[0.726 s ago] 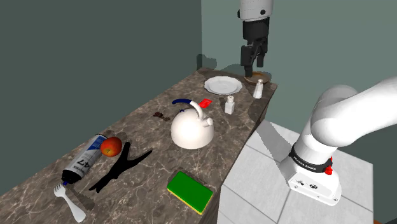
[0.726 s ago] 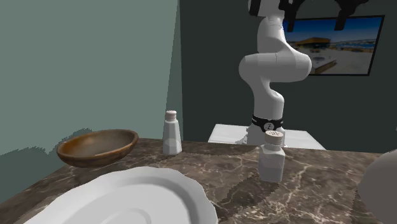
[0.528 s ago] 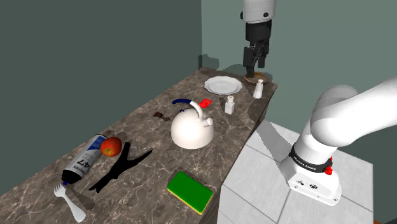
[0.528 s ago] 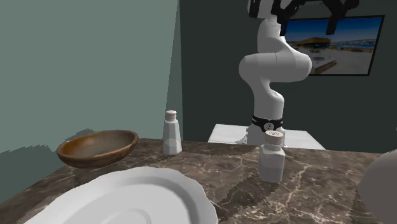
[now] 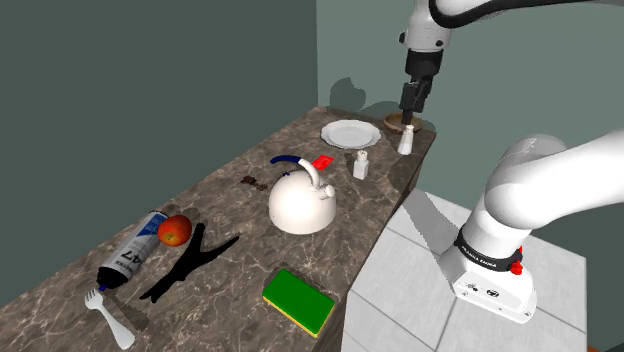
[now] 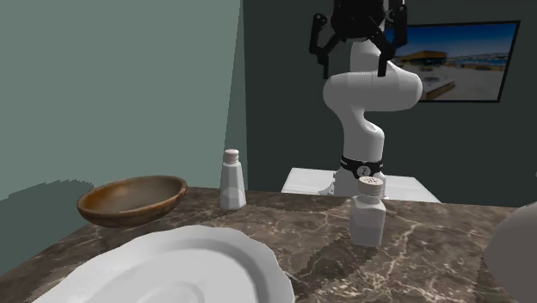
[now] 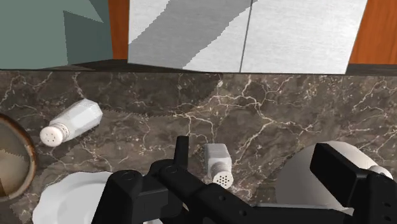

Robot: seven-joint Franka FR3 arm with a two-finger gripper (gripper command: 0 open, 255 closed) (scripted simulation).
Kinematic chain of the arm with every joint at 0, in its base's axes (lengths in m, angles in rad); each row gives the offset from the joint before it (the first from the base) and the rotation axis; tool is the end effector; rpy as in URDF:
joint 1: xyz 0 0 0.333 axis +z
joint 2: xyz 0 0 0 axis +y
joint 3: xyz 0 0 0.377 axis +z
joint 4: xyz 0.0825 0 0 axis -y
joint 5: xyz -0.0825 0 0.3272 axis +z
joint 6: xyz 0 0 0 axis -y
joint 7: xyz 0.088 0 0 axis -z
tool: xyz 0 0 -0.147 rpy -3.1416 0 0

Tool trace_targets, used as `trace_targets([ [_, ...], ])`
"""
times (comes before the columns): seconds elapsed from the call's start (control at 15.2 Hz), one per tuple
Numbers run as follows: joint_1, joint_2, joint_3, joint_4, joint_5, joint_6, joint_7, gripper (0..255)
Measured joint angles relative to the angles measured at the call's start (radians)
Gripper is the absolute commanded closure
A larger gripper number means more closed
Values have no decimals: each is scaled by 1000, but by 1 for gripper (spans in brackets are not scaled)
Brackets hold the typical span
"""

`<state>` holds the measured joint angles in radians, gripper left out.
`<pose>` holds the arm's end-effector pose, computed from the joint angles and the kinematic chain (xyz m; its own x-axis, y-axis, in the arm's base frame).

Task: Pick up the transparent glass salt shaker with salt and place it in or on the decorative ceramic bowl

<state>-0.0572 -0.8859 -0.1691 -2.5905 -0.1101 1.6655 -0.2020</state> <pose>0.1702 -0.0686 0.5191 0.9978 0.0537 -0.0397 0.0525 -0.9982 -0.0303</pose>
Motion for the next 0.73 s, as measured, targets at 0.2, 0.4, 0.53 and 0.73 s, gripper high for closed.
trace_targets([
  [0.2,-29,1,-95,-45,-51,87,-90,0],
  [0.4,-47,36,-189,-63,-89,181,-175,0],
  [0.53,-59,68,-263,-74,-116,250,-242,0],
  [0.73,-53,135,-364,-69,-130,351,-330,0],
])
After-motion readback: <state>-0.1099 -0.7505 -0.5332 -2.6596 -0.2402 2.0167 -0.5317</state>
